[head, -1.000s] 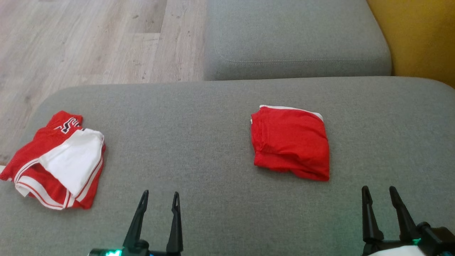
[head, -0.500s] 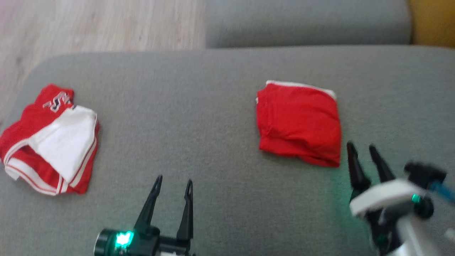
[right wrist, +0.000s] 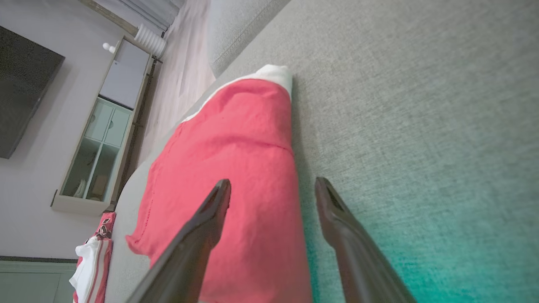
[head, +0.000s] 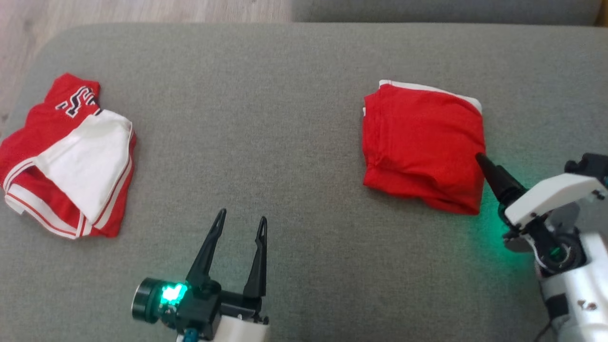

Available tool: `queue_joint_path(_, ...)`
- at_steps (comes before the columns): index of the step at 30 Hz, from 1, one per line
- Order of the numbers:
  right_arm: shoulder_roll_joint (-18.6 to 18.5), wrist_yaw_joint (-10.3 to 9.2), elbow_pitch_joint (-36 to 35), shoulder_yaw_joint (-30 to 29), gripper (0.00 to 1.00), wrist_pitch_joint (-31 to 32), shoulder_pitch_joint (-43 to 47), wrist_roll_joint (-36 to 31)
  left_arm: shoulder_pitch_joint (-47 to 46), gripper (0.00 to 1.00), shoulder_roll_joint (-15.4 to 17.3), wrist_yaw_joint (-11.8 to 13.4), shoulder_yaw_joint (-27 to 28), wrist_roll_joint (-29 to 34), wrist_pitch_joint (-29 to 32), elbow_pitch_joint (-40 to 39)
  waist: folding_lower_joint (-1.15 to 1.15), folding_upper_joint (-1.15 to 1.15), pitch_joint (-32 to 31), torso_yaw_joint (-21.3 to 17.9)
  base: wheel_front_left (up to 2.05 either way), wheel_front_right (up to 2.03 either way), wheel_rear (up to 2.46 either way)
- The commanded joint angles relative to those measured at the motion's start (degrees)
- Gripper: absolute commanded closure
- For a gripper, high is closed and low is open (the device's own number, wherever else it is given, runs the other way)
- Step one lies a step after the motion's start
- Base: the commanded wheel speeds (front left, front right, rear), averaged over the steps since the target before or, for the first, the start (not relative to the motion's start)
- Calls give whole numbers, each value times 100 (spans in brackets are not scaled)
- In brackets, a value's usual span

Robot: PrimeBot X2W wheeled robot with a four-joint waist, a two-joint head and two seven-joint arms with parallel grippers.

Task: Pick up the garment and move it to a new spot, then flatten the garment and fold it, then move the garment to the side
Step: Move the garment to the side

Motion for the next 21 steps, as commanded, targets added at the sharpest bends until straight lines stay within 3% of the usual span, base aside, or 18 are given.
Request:
queue_joint_path(1, -112, -4, -115, 83, 0, 64, -286, 116, -255, 0, -37, -35, 112, -2, -29, -149, -1, 0, 119, 17, 0, 0, 0)
queue_joint_path(6, -51, -4, 195, -38, 1, 173, -591, 495, -411, 0, -38, -53, 43, -27, -29, -136, -1, 0, 311, 22, 0, 0, 0)
queue_joint_path(7, -35, -4, 240, -36, 18, 213, -639, 567, -437, 0, -38, -59, 33, -18, -29, -128, -1, 0, 337, 19, 0, 0, 0)
queue_joint_path(8, -19, -4, 270, -25, 45, 258, -675, 639, -459, 0, -38, -60, 26, -12, -29, -123, -1, 0, 357, 16, 0, 0, 0)
queue_joint_path(9, -7, -4, 291, -14, 62, 299, -702, 713, -479, 0, -38, -63, 20, -4, -29, -119, -1, 0, 376, 13, 0, 0, 0)
queue_joint_path(10, 0, -4, 296, 0, 85, 332, -720, 783, -496, 0, -38, -65, 14, 4, -29, -114, -1, 0, 392, 11, 0, 0, 0)
queue_joint_path(11, 3, -4, 295, 5, 100, 347, -732, 851, -514, 0, -38, -67, 10, 14, -29, -111, -1, 0, 407, 8, 0, 0, 0)
queue_joint_path(16, -148, -4, 214, 125, 100, 238, -711, 828, -566, 0, -38, -52, 13, 38, -29, -110, -1, 0, 447, -24, 0, 0, 0)
queue_joint_path(21, -742, -4, 41, 398, 100, -109, -711, 240, -591, 0, -39, -14, 18, 15, -29, -161, -1, 0, 565, -200, 0, 0, 0)
